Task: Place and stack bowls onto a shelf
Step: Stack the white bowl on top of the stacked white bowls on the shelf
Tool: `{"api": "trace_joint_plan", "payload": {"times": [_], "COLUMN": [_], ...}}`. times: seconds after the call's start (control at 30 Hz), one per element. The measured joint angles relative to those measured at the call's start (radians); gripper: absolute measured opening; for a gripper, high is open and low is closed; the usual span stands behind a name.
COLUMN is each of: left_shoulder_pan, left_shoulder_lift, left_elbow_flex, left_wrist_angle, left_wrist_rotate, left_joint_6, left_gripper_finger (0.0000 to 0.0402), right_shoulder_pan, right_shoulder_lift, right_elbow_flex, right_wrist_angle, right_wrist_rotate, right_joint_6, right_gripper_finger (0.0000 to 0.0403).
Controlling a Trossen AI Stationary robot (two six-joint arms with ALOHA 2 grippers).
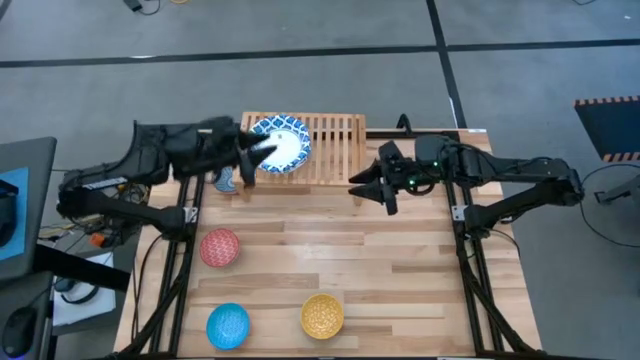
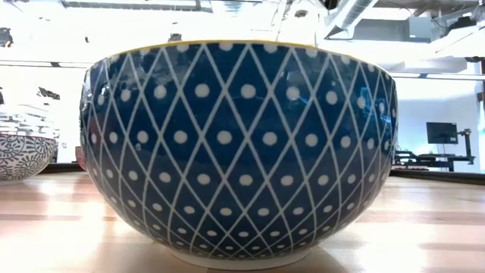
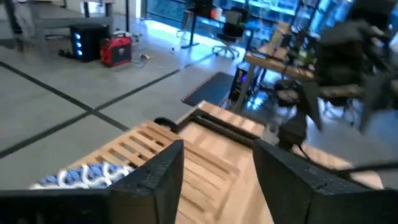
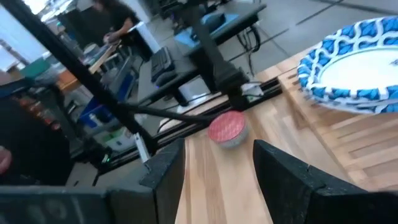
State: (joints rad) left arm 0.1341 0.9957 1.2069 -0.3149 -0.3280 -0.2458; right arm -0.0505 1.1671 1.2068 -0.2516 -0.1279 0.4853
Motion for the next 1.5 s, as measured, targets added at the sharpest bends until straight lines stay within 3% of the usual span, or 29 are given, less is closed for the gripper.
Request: {"api": "trace_joint_plan", "payload": {"times": [0.13, 0.27, 0.47, 0.63, 0.97, 1.13, 1.33, 1.5], "left_shoulder_pan": [-0.139, -0.24, -0.382, -0.471, -0.497, -0.507, -0.531, -0.522], "left_shoulder_lift": [-0.005, 0.031, 0.127, 0.201, 0.32, 0.346, 0.335, 0.283], "left_elbow_flex": [-0.001, -0.001, -0.001, -0.001, -0.001, -0.001, -0.001, -0.001], "left_wrist_angle": [-0.067, -0.188, -0.362, -0.442, -0.554, -0.627, -0.659, -0.779], "left_wrist_rotate": [-0.098, -0.107, -0.144, -0.18, -0.17, -0.122, -0.108, -0.138], "left_joint_6": [-0.022, -0.137, -0.39, -0.55, -0.83, -0.981, -0.925, -0.899], "left_gripper_finger": [0.0142, 0.012, 0.0112, 0.0112, 0.0112, 0.0112, 0.0112, 0.0112], "right_shoulder_pan": [-0.004, -0.003, 0.033, 0.076, 0.116, 0.113, -0.014, -0.098], "right_shoulder_lift": [0.01, 0.049, 0.159, 0.251, 0.416, 0.464, 0.475, 0.425], "right_elbow_flex": [0.0, -0.002, 0.0, 0.0, -0.001, 0.0, 0.0, 0.0], "right_wrist_angle": [-0.001, -0.007, -0.025, -0.158, -0.171, -0.212, -0.323, -0.389], "right_wrist_rotate": [-0.003, -0.003, -0.005, -0.029, -0.085, -0.008, 0.042, 0.029], "right_joint_6": [0.0, 0.001, 0.077, 0.02, -0.036, -0.05, -0.081, -0.027], "right_gripper_finger": [0.0214, 0.0214, 0.0214, 0.0214, 0.0214, 0.0214, 0.0214, 0.0214]}}
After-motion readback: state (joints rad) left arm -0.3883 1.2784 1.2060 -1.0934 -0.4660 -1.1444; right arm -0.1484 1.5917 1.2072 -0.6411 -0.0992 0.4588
